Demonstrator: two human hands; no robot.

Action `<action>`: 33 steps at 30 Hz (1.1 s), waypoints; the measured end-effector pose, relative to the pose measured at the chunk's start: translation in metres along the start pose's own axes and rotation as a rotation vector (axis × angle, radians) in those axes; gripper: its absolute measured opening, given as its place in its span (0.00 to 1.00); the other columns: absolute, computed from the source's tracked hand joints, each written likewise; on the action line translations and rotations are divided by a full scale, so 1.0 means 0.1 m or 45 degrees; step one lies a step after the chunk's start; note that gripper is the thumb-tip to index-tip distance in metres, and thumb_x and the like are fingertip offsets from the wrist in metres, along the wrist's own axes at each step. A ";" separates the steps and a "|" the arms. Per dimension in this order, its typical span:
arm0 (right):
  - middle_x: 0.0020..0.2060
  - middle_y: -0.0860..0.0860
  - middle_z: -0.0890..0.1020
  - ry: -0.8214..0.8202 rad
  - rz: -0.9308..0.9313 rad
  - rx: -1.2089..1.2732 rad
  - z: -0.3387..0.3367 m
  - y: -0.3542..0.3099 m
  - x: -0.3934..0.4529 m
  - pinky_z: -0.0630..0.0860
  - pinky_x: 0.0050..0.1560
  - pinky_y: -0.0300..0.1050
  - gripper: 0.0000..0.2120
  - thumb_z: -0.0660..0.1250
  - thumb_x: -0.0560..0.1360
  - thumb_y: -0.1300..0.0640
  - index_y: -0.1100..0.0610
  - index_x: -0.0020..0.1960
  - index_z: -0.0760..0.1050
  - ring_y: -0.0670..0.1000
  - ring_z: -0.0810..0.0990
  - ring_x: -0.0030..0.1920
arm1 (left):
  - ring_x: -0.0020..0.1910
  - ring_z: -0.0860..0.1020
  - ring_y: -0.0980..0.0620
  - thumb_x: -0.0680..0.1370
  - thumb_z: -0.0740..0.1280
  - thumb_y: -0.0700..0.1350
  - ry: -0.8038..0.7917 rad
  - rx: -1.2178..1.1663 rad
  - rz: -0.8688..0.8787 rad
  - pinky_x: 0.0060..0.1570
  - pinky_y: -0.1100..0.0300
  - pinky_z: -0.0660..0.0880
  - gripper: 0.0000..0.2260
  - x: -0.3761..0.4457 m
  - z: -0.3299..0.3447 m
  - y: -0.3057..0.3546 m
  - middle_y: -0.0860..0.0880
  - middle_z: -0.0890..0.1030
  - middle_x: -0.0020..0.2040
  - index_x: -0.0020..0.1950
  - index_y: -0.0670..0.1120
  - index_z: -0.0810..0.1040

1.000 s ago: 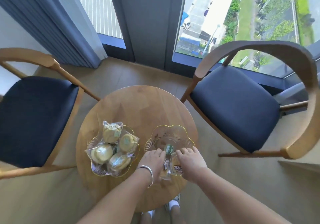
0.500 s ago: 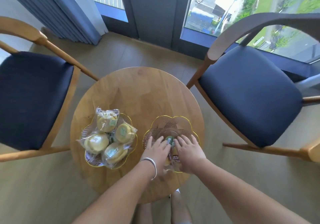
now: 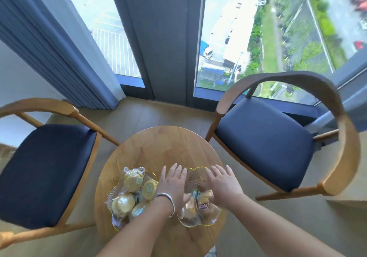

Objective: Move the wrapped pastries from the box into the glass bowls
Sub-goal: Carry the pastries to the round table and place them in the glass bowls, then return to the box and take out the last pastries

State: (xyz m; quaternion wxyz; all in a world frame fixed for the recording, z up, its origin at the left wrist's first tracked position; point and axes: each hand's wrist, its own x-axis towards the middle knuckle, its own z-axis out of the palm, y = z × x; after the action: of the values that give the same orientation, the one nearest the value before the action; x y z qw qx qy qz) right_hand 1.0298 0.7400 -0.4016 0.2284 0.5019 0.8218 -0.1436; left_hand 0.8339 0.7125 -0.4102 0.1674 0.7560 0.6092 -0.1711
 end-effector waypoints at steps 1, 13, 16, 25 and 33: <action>0.79 0.54 0.54 0.044 0.043 0.024 -0.11 0.02 -0.07 0.43 0.76 0.60 0.44 0.65 0.76 0.39 0.54 0.80 0.45 0.55 0.48 0.79 | 0.78 0.44 0.47 0.78 0.56 0.64 0.043 0.016 0.012 0.73 0.42 0.39 0.38 0.00 -0.13 -0.01 0.47 0.50 0.80 0.79 0.46 0.46; 0.79 0.54 0.54 0.427 0.709 0.289 -0.75 0.62 -1.50 0.43 0.76 0.59 0.42 0.68 0.75 0.41 0.49 0.80 0.48 0.53 0.49 0.79 | 0.78 0.42 0.47 0.76 0.56 0.66 0.411 0.277 0.497 0.72 0.40 0.36 0.40 -0.05 -1.49 0.95 0.47 0.49 0.80 0.79 0.48 0.44; 0.79 0.54 0.54 0.461 0.969 0.336 -0.54 0.87 -2.16 0.44 0.76 0.59 0.42 0.68 0.75 0.41 0.50 0.80 0.47 0.54 0.49 0.79 | 0.78 0.42 0.47 0.77 0.55 0.66 0.464 0.307 0.702 0.72 0.41 0.36 0.39 -0.12 -1.60 1.56 0.47 0.49 0.80 0.79 0.49 0.43; 0.79 0.54 0.54 0.401 1.691 0.510 0.50 1.19 -4.18 0.46 0.76 0.59 0.44 0.68 0.73 0.39 0.48 0.80 0.48 0.53 0.51 0.78 | 0.78 0.41 0.46 0.76 0.55 0.67 0.478 0.441 1.319 0.71 0.40 0.33 0.39 -0.61 -1.36 3.67 0.47 0.49 0.80 0.79 0.51 0.42; 0.79 0.53 0.54 0.377 1.945 0.643 1.32 1.52 -5.07 0.47 0.76 0.59 0.44 0.68 0.73 0.39 0.47 0.80 0.48 0.53 0.51 0.78 | 0.78 0.42 0.47 0.75 0.56 0.66 0.462 0.513 1.574 0.71 0.41 0.35 0.40 -0.88 -1.02 5.07 0.47 0.50 0.80 0.79 0.51 0.41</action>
State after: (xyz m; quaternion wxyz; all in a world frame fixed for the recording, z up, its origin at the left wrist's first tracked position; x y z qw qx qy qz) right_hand 1.3944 0.3622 -0.2521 0.0324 0.9735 0.2178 -0.0614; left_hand 1.3183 0.5818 -0.2562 -0.0146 0.9988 0.0394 -0.0246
